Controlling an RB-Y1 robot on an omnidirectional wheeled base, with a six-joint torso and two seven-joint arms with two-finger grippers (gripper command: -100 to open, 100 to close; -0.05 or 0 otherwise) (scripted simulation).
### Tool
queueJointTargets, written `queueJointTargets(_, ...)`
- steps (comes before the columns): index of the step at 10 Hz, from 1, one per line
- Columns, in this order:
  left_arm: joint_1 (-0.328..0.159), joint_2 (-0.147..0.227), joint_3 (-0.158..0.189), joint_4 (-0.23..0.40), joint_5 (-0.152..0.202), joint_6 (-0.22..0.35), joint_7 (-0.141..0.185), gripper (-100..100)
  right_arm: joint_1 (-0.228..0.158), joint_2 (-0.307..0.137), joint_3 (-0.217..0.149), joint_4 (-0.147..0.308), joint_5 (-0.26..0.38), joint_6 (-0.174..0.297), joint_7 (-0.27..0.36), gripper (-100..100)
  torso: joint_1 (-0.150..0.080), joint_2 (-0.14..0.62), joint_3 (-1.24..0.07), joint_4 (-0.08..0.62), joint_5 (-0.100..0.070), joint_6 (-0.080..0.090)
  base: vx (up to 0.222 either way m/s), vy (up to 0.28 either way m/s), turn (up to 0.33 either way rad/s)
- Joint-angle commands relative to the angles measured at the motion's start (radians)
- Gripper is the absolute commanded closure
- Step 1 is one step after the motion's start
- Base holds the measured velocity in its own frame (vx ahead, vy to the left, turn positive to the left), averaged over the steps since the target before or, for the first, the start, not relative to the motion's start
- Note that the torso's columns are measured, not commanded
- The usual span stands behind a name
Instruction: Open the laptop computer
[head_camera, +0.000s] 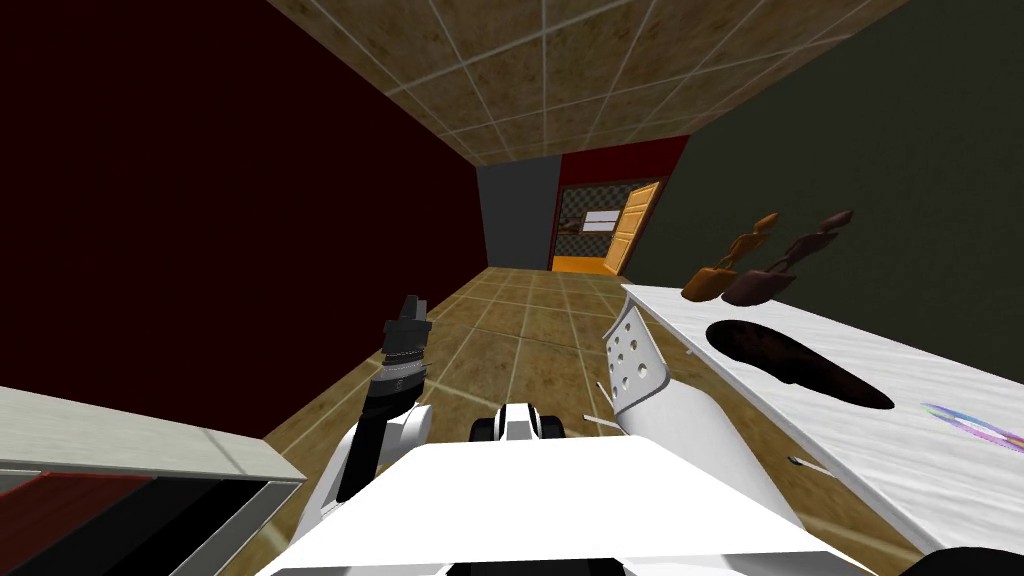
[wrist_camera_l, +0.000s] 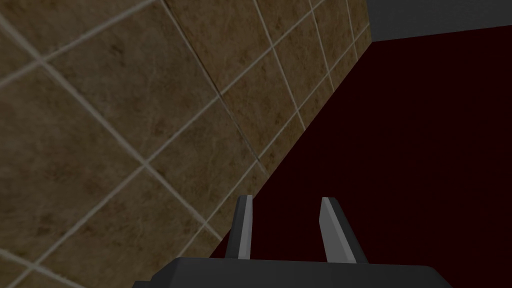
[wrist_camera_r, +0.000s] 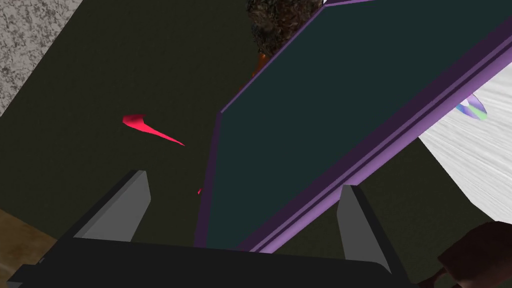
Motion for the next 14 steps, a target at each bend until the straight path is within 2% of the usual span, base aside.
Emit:
queueJointTargets(1,0.000,0.000,0.000,0.000,0.000,0.000,0.000,0,-0.002,-0.018,0.008,0.046,0.004,0.012,-0.003,-100,0.000,-0.001,-0.001,0.000,0.000,0.000,0.048,-0.016,0.044)
queueJointTargets(3,0.000,0.000,0.000,0.000,0.000,0.000,0.000,0,0.010,-0.049,0.008,0.093,-0.002,0.039,-0.004,-100,-0.001,-0.002,-0.001,-0.001,0.000,-0.001,0.054,-0.025,0.085)
queueJointTargets(5,0.000,0.000,0.000,0.000,0.000,0.000,0.000,0,0.017,-0.065,0.008,0.119,-0.006,0.054,-0.004,-100,-0.001,-0.002,-0.002,-0.001,0.001,-0.001,0.058,-0.025,0.071)
queueJointTargets(6,0.000,0.000,0.000,0.000,0.000,0.000,0.000,0,0.003,-0.061,0.014,0.115,-0.006,0.050,0.000,-100,-0.001,-0.002,-0.002,-0.001,0.000,0.000,0.027,-0.012,0.014)
queueJointTargets(8,0.000,0.000,0.000,0.000,0.000,0.000,0.000,0,0.003,-0.067,0.014,0.117,-0.010,0.049,0.003,-100,-0.005,0.002,0.001,0.000,-0.001,0.000,-0.005,-0.089,-0.032)
queueJointTargets(9,0.000,0.000,0.000,0.000,0.000,0.000,0.000,0,0.003,-0.068,0.014,0.117,-0.011,0.049,0.003,100,-0.002,0.001,0.001,0.000,-0.001,0.000,0.000,-0.011,-0.001)
queueJointTargets(10,0.000,0.000,0.000,0.000,0.000,0.000,0.000,0,-0.035,-0.046,-0.001,0.147,0.023,0.036,-0.047,100,0.002,-0.001,-0.001,0.000,0.000,-0.001,-0.075,0.024,0.055)
queueJointTargets(14,0.000,0.000,0.000,0.000,0.000,0.000,0.000,0,-0.111,-0.003,-0.031,0.207,0.089,0.008,-0.155,100,0.002,0.002,0.001,0.001,0.002,0.003,-0.140,0.062,0.035)
